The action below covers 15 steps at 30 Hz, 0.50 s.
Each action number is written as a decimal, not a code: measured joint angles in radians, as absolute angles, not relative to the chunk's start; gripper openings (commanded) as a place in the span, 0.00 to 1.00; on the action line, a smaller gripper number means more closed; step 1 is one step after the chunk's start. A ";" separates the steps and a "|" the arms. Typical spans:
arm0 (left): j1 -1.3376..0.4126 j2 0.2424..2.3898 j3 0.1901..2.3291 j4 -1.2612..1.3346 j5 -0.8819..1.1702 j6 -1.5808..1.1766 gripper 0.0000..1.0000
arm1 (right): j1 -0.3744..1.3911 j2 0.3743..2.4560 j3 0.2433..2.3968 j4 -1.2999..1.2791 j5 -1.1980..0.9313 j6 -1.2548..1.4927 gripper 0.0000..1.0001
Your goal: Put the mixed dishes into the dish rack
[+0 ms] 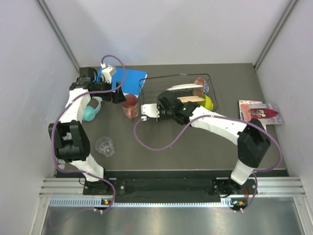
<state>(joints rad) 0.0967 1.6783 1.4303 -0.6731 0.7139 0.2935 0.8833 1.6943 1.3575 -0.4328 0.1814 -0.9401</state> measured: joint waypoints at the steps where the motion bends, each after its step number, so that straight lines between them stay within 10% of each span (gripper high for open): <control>1: 0.097 1.678 1.430 -0.673 0.714 0.294 0.99 | 0.883 1.697 1.357 -0.429 0.183 -0.944 0.02; 15: 0.097 1.678 1.430 -0.673 0.714 0.290 0.99 | 0.887 1.669 1.320 -0.376 0.226 -0.982 0.00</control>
